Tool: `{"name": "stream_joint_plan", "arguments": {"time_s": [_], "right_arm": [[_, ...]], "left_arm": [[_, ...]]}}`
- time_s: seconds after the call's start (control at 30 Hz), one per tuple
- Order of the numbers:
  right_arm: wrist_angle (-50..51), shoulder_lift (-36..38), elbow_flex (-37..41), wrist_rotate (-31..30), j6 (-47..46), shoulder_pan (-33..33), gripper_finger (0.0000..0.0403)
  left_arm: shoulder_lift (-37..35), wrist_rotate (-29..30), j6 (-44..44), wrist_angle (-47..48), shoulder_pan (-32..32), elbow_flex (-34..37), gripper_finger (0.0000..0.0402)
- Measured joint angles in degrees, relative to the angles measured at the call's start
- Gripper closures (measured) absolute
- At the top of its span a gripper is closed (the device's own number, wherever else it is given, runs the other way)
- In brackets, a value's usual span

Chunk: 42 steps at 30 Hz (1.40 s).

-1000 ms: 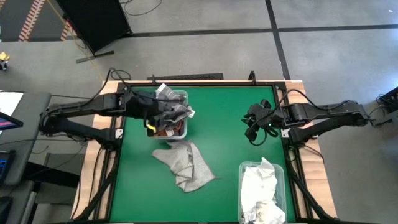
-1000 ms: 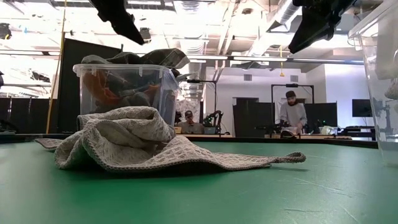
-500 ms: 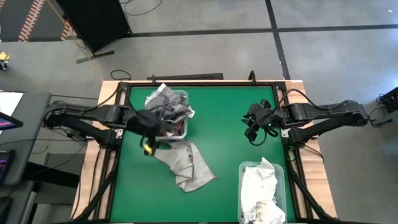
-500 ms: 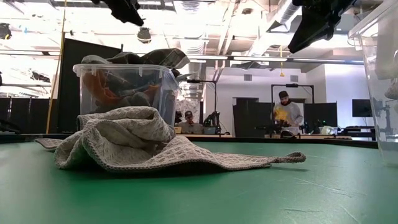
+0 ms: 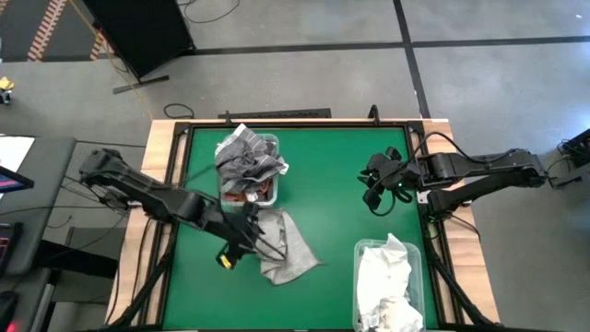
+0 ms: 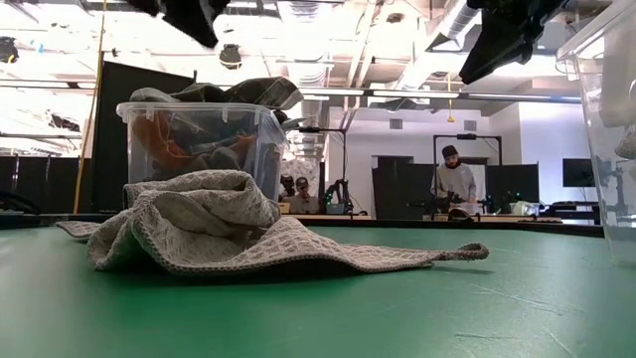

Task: Sort towels by color in basket
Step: Put the light gray towel into the top transparent bin

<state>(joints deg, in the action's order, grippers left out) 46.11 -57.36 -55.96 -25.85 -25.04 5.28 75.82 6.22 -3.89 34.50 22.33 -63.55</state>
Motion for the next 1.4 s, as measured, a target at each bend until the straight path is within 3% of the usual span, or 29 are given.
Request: {"name": "stream_joint_plan", "arguments": {"time_s": [0.3,0.63,0.83,0.93,1.1,1.2,1.3,1.4], "right_arm": [[-0.02,0.00,0.00,0.00,0.00,1.51,0.0285],[0.00,0.00,0.00,0.00,0.00,1.84,0.0285],[0.00,0.00,0.00,0.00,0.00,1.84,0.0285],[0.00,0.00,0.01,0.00,0.00,1.84,0.0285],[0.00,0.00,0.01,0.00,-0.25,1.84,0.0285],[0.00,0.00,0.01,0.00,-0.36,1.84,0.0285],[-0.02,0.00,0.00,0.00,-0.42,1.84,0.0285],[-0.12,-0.02,0.00,0.00,-0.42,1.84,0.0285]], "left_arm": [[12.60,6.32,-1.14,-1.21,1.61,0.00,0.0101],[21.12,6.39,-3.18,-7.39,-1.46,0.00,0.0060],[25.15,1.88,-5.41,-9.24,-3.50,-0.02,0.0049],[27.03,0.88,-6.64,-9.99,-4.19,-0.02,0.0048],[29.77,-7.95,-7.81,-10.60,-5.38,-0.22,0.0048],[30.84,-9.88,-6.80,-10.84,-5.51,-0.33,0.0051],[30.90,-10.41,-6.29,-10.47,-5.42,-0.32,0.0075],[30.68,-10.49,-6.11,-10.10,-4.94,-0.22,0.0131]]}}
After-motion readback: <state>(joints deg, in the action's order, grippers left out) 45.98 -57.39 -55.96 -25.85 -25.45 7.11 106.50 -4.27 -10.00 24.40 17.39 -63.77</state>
